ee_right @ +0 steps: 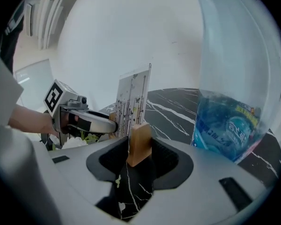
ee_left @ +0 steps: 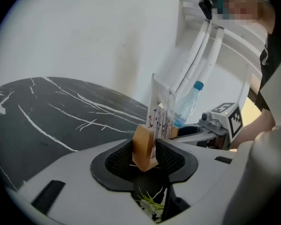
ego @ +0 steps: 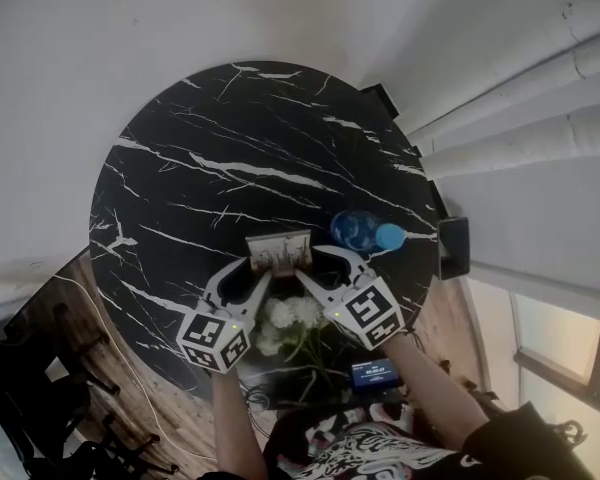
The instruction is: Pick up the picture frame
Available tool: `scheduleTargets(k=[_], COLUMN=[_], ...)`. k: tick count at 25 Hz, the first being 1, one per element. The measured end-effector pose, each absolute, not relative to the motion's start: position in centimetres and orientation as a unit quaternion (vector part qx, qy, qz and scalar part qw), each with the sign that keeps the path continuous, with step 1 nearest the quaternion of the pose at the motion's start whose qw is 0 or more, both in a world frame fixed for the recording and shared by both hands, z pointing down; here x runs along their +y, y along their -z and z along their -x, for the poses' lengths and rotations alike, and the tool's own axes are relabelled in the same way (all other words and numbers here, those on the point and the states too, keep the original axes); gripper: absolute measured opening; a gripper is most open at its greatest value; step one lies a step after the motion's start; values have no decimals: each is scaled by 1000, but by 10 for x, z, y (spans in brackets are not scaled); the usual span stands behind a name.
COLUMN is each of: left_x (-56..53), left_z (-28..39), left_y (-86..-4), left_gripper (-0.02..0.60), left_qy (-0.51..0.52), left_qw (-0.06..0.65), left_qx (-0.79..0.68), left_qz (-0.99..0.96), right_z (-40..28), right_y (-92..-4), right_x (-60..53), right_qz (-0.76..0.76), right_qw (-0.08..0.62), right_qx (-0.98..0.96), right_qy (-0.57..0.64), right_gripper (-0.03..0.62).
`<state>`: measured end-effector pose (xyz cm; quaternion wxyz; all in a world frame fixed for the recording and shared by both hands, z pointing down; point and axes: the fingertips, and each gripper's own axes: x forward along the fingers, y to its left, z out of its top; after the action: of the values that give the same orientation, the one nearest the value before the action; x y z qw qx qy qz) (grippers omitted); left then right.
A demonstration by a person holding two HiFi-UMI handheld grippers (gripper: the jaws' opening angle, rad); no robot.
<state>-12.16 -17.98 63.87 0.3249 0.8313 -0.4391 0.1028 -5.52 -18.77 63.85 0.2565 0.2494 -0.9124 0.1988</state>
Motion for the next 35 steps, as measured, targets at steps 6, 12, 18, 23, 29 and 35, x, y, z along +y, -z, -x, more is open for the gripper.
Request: scheduleTargets(k=[6,12,18,23,29,35], left_x=[-180,-176,-177,-173,-164,-150], left_z=[124,131,135,135,134,127], left_y=[-628,-612,-590,-579,-563,-544], left_gripper=[165,165,164,163,163,161], left_qy=[-91,-92,-74,-71,-72,-68], left_qw=[324,322,322,324,326,320], left_qx=[-447,-454,-461,-462,-463,-468], left_qz=[-829,-825,-824,-823,-821,-821], right_z=[57,64,64,66,64,57], right_y=[-628,-612,-594,-580,-563,-544], right_x=[-188,-185,-186,-183,-174,-161], right_qz=[-250,-248,-256,-259,-259,-267], right_qw=[249,245,232,230,226,216], right_qx=[-914,-918,-919,-919,-918,-918], right_qy=[-198,-188,-191,-188,-195,-199], right_gripper=[146,146,146,146,146,146])
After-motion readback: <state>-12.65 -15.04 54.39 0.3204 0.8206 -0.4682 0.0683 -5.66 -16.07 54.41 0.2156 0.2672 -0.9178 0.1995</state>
